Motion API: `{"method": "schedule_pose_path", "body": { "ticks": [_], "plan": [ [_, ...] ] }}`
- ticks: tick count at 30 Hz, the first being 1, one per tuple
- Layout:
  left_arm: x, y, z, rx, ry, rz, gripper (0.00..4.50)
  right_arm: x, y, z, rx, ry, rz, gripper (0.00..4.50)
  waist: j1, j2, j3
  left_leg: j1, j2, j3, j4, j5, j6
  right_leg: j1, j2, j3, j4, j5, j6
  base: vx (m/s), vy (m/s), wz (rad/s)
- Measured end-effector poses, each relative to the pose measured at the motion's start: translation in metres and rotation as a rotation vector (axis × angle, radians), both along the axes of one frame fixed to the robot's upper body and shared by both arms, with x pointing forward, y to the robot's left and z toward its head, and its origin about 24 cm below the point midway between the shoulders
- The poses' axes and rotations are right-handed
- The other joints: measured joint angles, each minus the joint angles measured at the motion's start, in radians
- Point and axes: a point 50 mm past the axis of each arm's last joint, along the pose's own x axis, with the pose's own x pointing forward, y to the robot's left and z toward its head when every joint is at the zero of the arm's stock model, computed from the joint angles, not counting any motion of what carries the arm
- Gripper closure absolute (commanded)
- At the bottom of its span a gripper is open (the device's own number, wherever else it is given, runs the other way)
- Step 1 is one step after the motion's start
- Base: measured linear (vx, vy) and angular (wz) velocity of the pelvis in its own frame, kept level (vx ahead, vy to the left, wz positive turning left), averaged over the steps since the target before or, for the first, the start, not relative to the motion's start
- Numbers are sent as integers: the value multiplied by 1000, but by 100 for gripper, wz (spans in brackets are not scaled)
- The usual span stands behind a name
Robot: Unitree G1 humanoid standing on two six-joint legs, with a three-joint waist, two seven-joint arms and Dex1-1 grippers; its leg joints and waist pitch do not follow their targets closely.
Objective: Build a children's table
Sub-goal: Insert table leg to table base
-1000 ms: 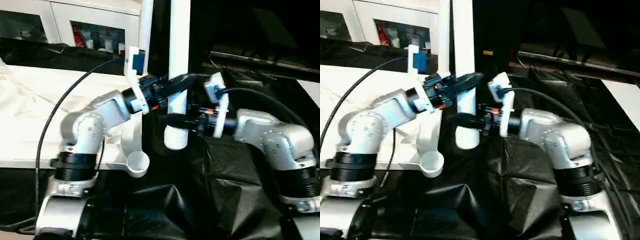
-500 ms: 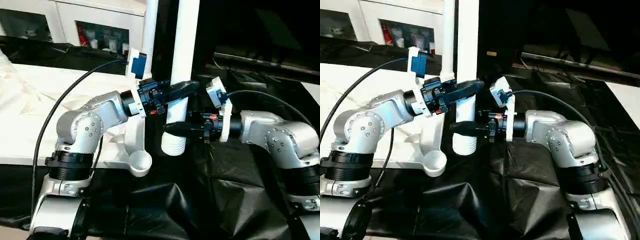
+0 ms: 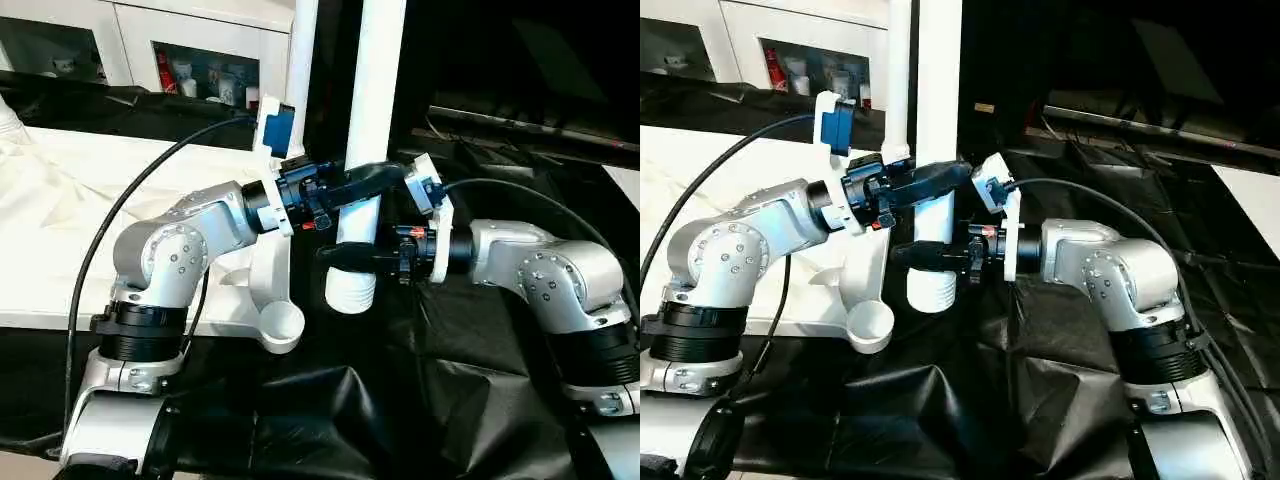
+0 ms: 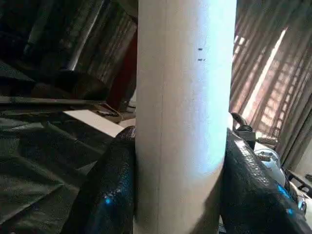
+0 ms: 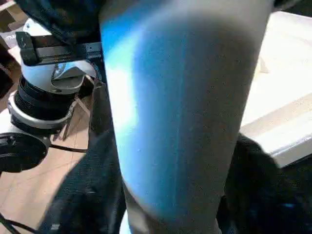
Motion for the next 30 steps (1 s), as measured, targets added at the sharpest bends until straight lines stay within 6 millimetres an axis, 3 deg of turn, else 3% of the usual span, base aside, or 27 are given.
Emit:
{"method": "schedule_pose_path", "body": {
  "ticks": [6,14,16,20,23,30],
  "plan": [
    [0,0,0,7,-2,-9,261,-1,1,0,4,2,13,252,0,0,0,0,0,0,0,0,0,0,0,0,0,0,0,0,0,0],
    [0,-1,-1,5,-2,-11,262,-1,1,0,0,-3,14,259,0,0,0,0,0,0,0,0,0,0,0,0,0,0,0,0,0,0],
    [1,-3,-1,-9,14,-1,206,0,1,-1,2,-7,9,259,0,0,0,0,0,0,0,0,0,0,0,0,0,0,-1,0,0,0],
    [2,-2,1,-40,22,21,178,2,7,1,40,-23,-20,259,-1,0,0,0,0,0,0,0,0,0,0,0,0,1,-1,0,0,0],
    [3,-4,6,-112,-4,47,155,4,10,2,84,-33,-62,259,-1,3,1,0,0,0,0,0,0,0,0,0,0,1,-1,0,0,0],
    [4,4,19,-434,10,95,154,7,5,0,165,-34,-166,259,1,7,1,0,0,0,0,0,0,1,0,0,0,1,-2,0,0,0]
  ]
}}
